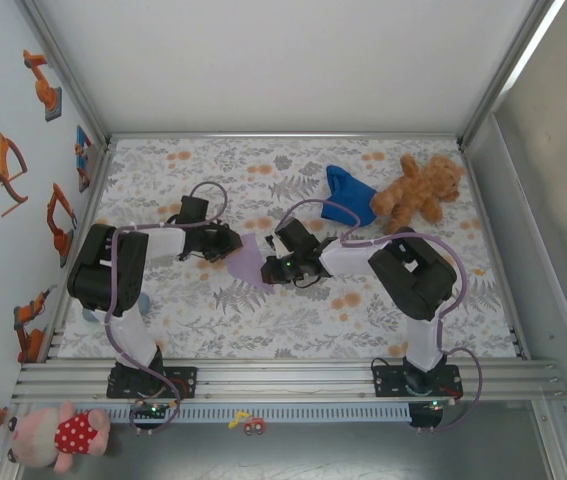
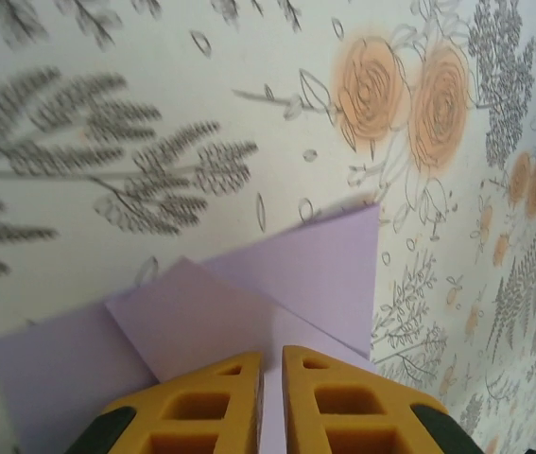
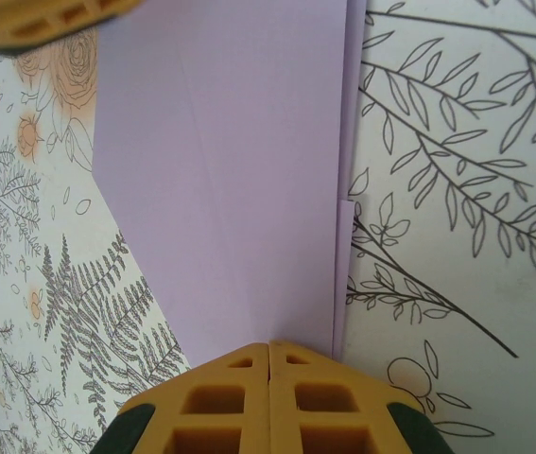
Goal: Fold a paper plane with a square sheet of paper (pick it up from the middle)
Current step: Fourth fold the wing at the center of the table.
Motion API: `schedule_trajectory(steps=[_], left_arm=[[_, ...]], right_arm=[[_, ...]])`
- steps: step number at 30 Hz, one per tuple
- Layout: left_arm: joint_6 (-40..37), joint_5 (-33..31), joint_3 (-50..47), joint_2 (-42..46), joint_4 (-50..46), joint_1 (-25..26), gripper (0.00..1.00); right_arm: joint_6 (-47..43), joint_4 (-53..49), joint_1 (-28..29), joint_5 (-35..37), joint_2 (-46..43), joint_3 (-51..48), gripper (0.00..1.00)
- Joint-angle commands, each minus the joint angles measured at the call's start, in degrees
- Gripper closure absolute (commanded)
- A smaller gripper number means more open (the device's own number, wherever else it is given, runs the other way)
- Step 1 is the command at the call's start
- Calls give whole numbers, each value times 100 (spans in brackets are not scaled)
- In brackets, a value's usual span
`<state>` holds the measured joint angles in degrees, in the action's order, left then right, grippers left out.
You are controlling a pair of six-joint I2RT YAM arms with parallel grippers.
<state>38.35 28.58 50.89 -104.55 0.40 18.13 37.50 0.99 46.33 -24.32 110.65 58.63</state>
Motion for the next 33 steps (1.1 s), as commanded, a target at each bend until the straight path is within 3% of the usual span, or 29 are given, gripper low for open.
schedule_trajectory(steps=[1,15,24,28,33], left_arm=[[-463,-856,246,-327,-365,-348,85],[-784,-982,851,-247,-637,-762,81],[-368,-896,575,1057,-763,-752,72],[-25,-1019,28,2080,-975,-715,55],[231,-1468,-746,3585,-1567,-696,32]], right_arm=[[-6,-1322,18,762,370,-354,100],[223,-556,17,386,135,-155,100],[486,220,14,152,-648,-349,99],[526,597,8,381,-1094,-350,84],[514,1081,-9,647,-1315,-630,58]])
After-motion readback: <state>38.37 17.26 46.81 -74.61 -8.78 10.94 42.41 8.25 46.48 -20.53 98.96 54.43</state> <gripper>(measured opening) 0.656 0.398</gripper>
